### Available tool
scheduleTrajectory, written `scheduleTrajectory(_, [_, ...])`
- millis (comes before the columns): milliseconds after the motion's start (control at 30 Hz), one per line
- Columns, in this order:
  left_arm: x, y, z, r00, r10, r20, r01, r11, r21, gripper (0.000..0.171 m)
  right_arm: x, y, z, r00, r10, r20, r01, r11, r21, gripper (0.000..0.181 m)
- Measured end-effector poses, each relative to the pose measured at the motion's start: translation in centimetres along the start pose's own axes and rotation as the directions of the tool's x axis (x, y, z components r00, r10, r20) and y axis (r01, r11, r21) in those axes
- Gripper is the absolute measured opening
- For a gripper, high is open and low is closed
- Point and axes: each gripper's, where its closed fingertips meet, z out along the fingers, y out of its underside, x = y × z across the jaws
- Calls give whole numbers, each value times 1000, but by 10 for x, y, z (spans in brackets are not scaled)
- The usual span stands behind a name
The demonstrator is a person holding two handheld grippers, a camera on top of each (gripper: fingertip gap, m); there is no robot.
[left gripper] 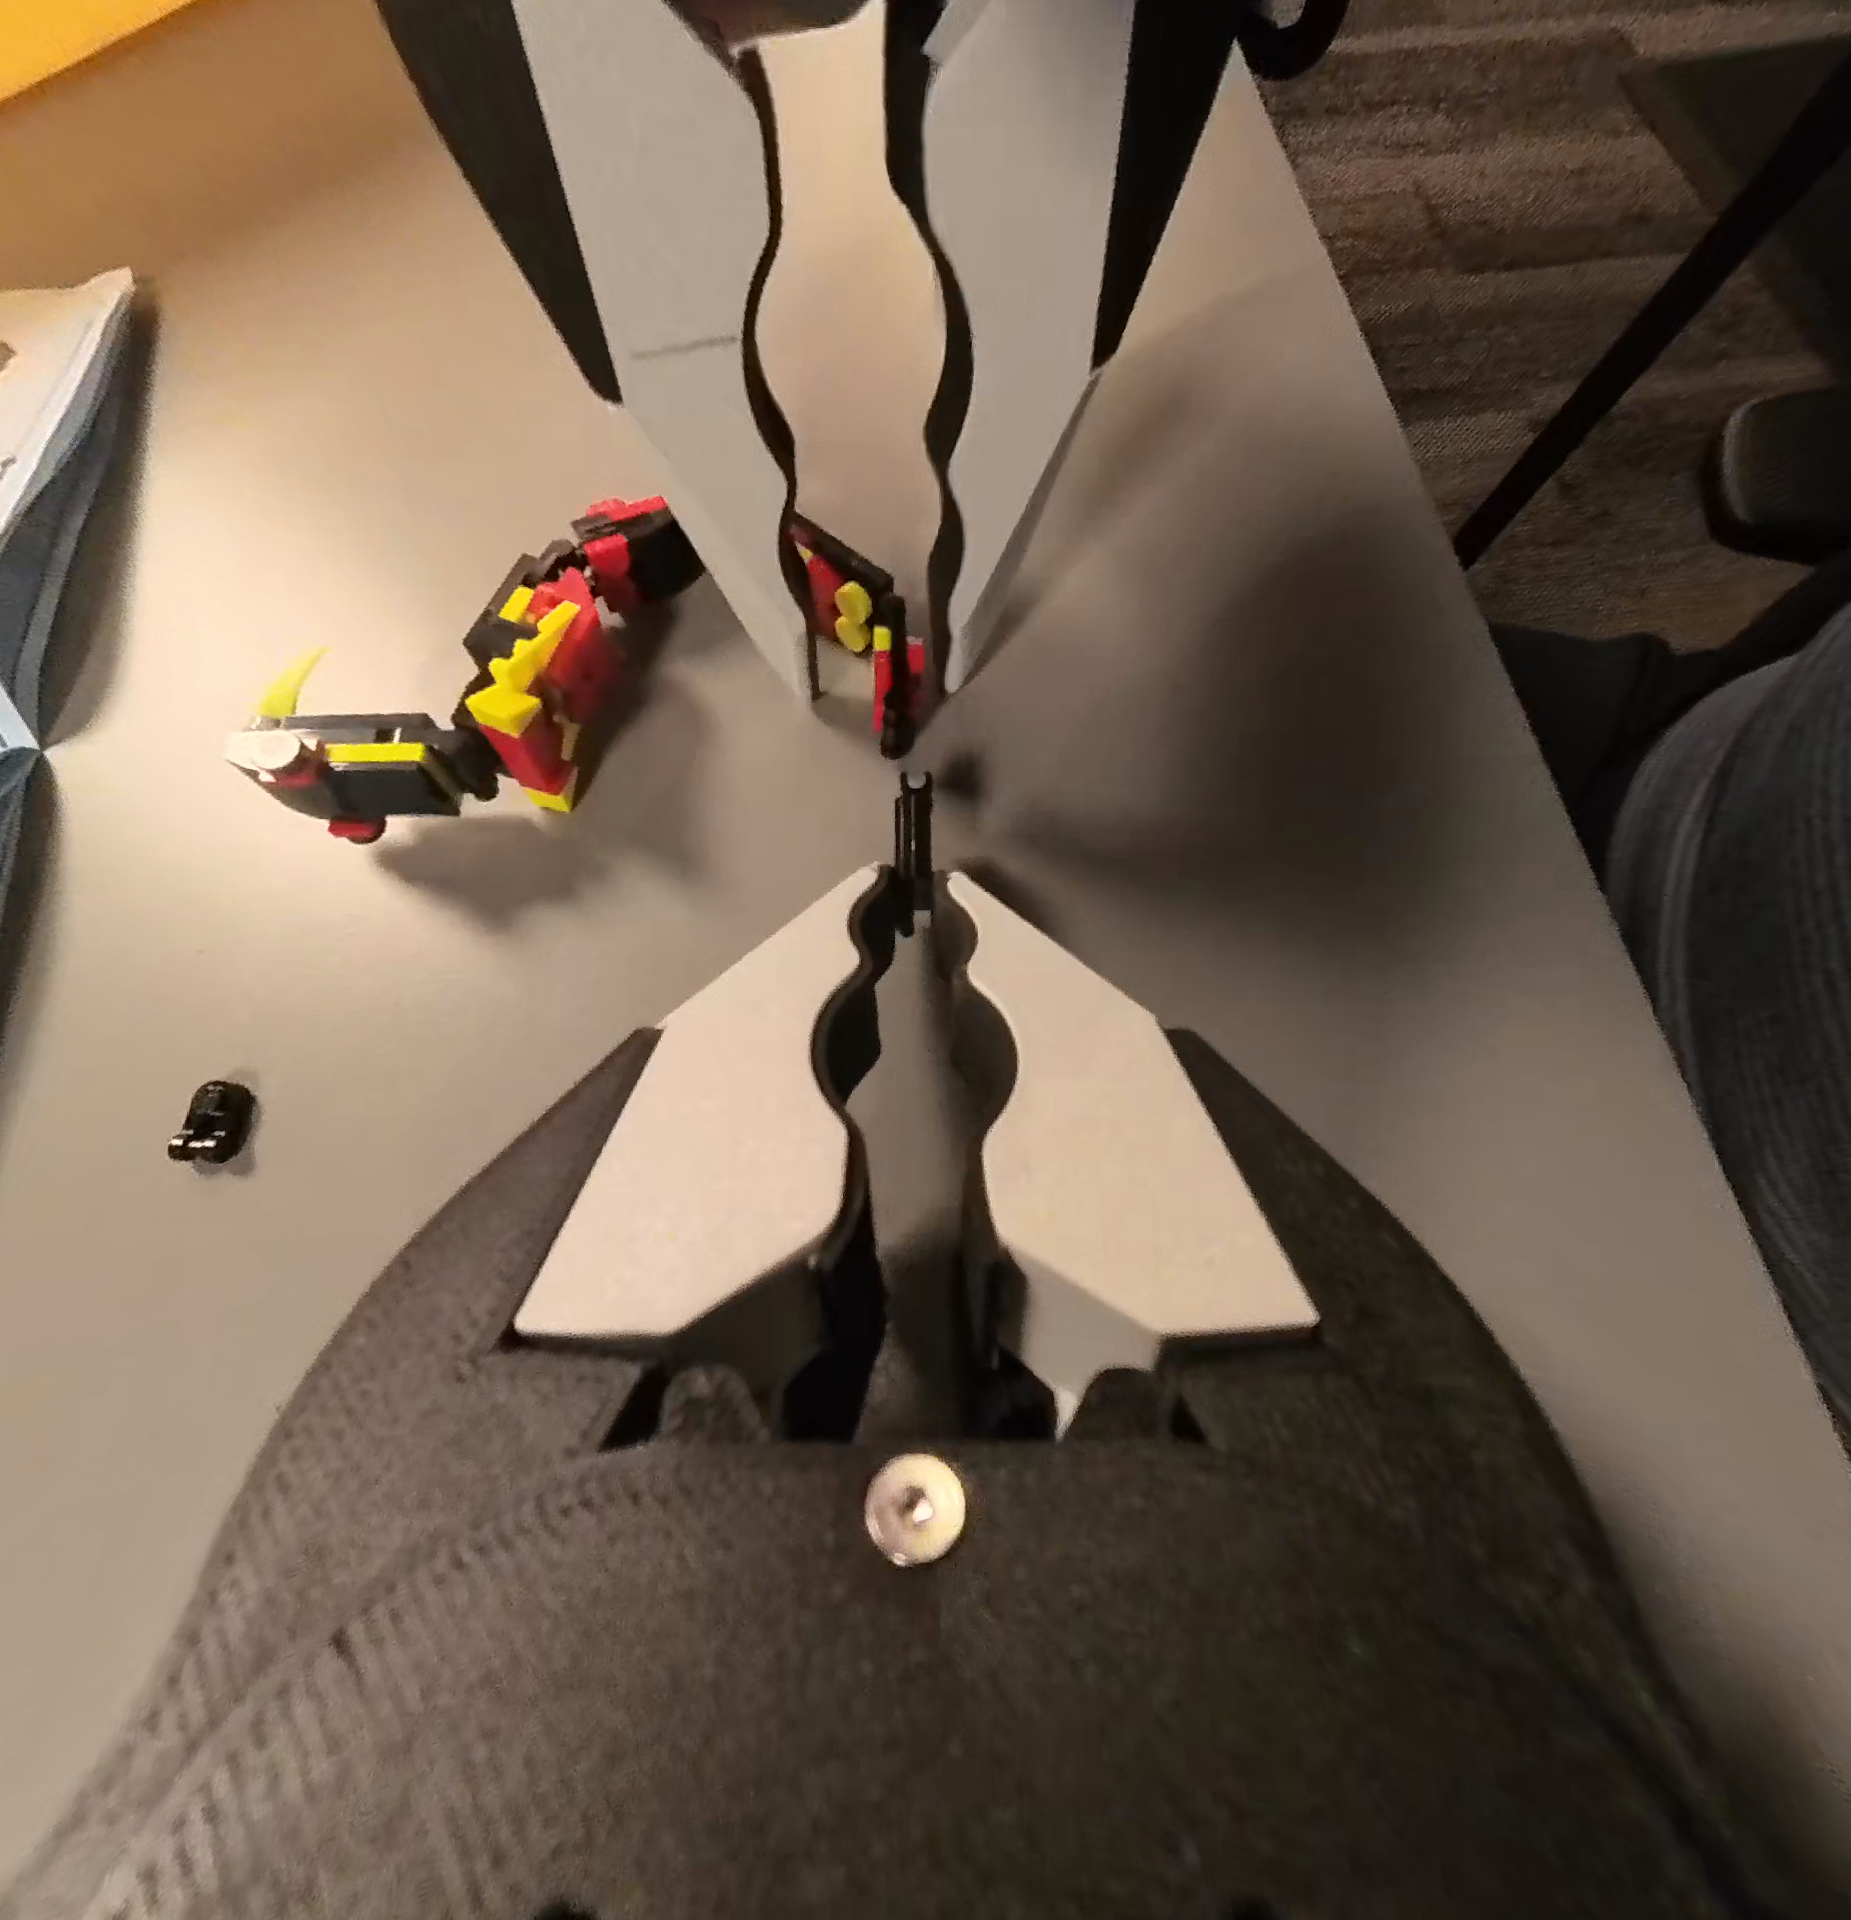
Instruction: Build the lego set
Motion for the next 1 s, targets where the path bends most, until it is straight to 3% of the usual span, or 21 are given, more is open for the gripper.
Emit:
scheduleTrajectory(100, [1,-1,1,1000,0,0,0,1000,10,5,1,-3,1,999,41,-22,-41,999,18,8])
scheduleTrajectory(167, [-1,-3,1,1000,18,22,-19,1000,22,5,1,-3,1,998,38,-58,-38,999,10,8])
scheduleTrajectory(300, [-16,-10,-7,969,121,214,-137,989,58,5,15,-1,-5,953,-59,-297,45,998,-53,8])
scheduleTrajectory(367, [-29,-12,-14,902,219,372,-245,969,23,5,26,-2,-13,880,-128,-457,90,991,-103,8])
scheduleTrajectory(467, [-42,-16,-22,740,388,549,-409,908,-91,5,36,-8,-25,747,-204,-633,127,978,-166,7])
scheduleTrajectory(567, [-43,-19,-23,582,531,615,-530,822,-208,5,41,-15,-33,604,-289,-742,167,957,-237,8])
scheduleTrajectory(633, [-42,-18,-22,502,598,624,-577,770,-274,5,42,-18,-33,551,-292,-782,171,956,-237,8])
scheduleTrajectory(800, [-49,-11,-17,420,671,611,-593,713,-375,5,47,-21,-26,434,-310,-846,197,949,-247,8])
scheduleTrajectory(1000, [-51,-8,-13,331,739,587,-618,640,-457,5,50,-19,-16,371,-293,-881,220,950,-223,8])
